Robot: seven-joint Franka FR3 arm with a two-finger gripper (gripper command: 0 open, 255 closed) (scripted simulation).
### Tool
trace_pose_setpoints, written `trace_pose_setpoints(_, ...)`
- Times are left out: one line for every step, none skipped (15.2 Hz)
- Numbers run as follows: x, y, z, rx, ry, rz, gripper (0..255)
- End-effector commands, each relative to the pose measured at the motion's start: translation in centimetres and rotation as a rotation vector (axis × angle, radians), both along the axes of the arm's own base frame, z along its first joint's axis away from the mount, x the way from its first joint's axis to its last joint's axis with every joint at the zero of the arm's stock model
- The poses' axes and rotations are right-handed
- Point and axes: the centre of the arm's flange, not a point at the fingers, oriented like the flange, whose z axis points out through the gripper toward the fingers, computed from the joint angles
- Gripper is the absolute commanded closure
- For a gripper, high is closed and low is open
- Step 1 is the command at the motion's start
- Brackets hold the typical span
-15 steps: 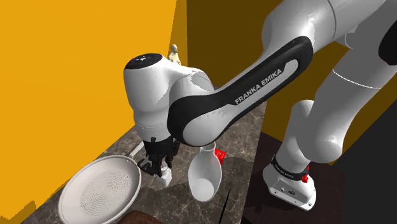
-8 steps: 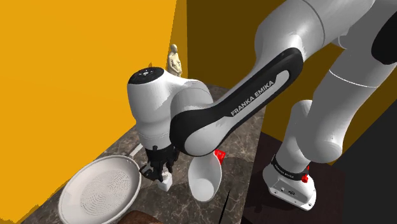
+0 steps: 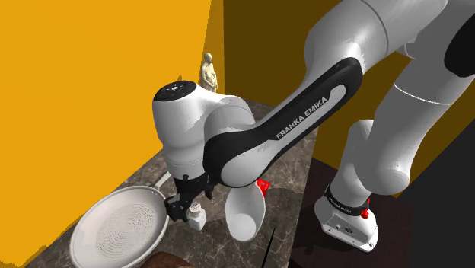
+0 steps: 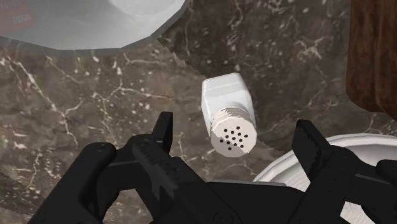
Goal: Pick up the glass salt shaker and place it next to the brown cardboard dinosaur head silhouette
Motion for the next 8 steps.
trace_pose_setpoints(0.0, 0.0, 0.0, 0.000, 0.000, 0.000, 0)
trace_pose_setpoints(0.0, 0.0, 0.0, 0.000, 0.000, 0.000, 0)
trace_pose_setpoints(0.0, 0.0, 0.0, 0.000, 0.000, 0.000, 0)
trace_pose_setpoints(0.0, 0.0, 1.3, 0.000, 0.000, 0.000, 0)
trace_pose_setpoints(0.0, 0.0, 2.6, 0.000, 0.000, 0.000, 0)
trace_pose_setpoints(0.0, 0.0, 4.0, 0.000, 0.000, 0.000, 0)
trace_pose_setpoints(0.1, -0.1, 5.0, 0.000, 0.000, 0.000, 0)
trace_pose_setpoints(0.1, -0.1, 5.0, 0.000, 0.000, 0.000, 0)
